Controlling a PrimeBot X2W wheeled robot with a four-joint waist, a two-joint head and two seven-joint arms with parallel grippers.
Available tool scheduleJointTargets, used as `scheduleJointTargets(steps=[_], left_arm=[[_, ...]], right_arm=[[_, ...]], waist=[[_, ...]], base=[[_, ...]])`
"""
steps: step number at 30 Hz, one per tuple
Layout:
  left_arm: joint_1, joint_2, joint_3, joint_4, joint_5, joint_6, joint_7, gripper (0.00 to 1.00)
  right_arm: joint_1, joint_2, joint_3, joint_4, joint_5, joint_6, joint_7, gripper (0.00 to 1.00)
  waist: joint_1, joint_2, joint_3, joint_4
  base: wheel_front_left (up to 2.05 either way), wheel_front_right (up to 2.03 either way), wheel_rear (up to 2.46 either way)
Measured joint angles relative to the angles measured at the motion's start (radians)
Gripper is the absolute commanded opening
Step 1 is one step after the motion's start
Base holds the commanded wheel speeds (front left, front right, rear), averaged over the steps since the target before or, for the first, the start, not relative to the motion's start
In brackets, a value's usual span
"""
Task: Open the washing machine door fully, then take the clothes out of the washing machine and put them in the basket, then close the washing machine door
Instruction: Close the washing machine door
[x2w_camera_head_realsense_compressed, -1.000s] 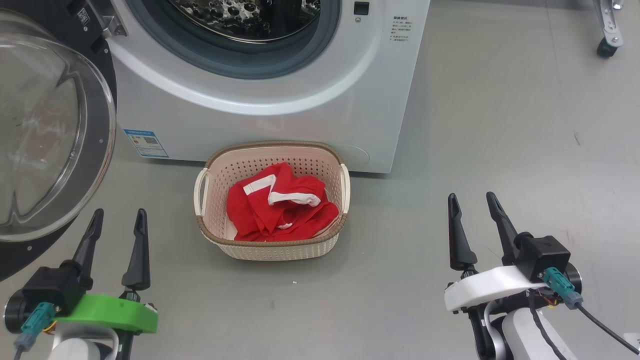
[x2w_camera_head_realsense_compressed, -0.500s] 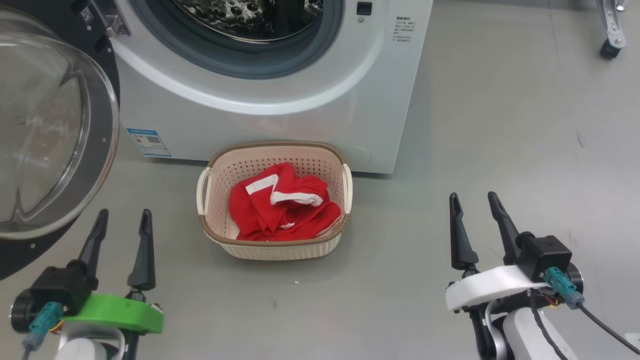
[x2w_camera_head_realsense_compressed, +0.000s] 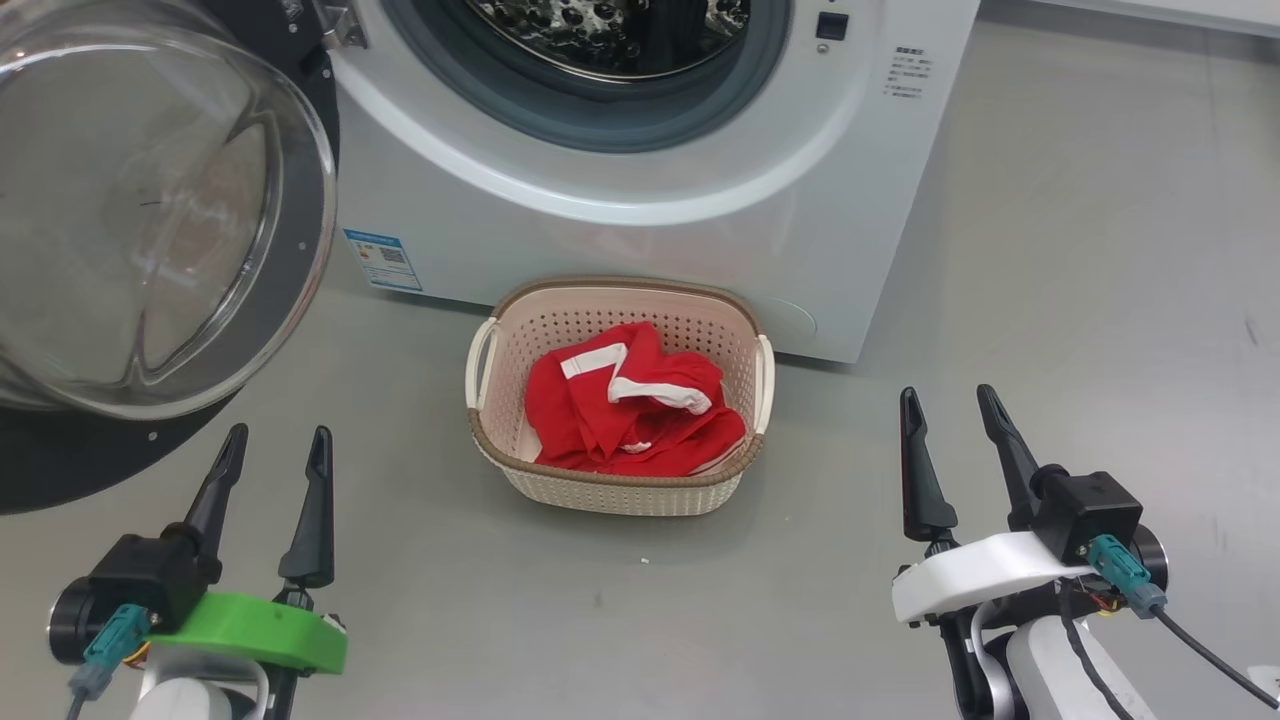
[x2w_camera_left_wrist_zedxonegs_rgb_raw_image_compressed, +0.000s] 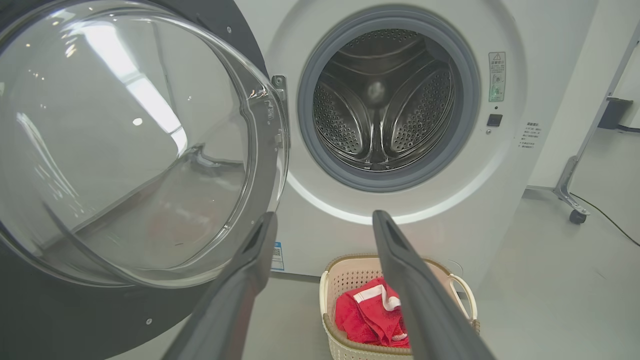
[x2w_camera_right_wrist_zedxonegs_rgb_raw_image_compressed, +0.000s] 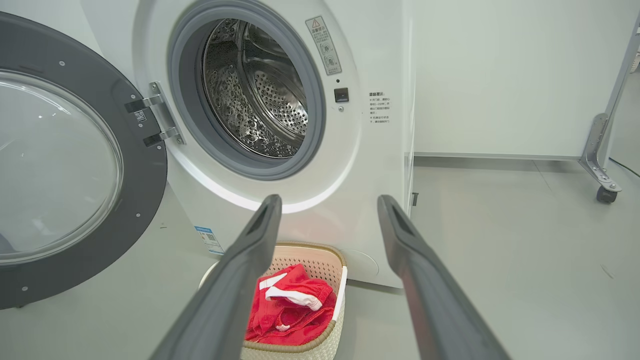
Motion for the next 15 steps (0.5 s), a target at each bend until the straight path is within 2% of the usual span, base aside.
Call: scheduleJointTargets(steps=[15], left_arm=[[0.0,-0.009,0.004,0.016,0.0,0.0,0.0,1.0]], right_arm=[[0.0,0.0,0.002,0.022,-0.007,0.024,0.0,1.0]], waist=[[0.0,0.0,-0.014,0.18]], base=[[0.0,0.0,0.0]])
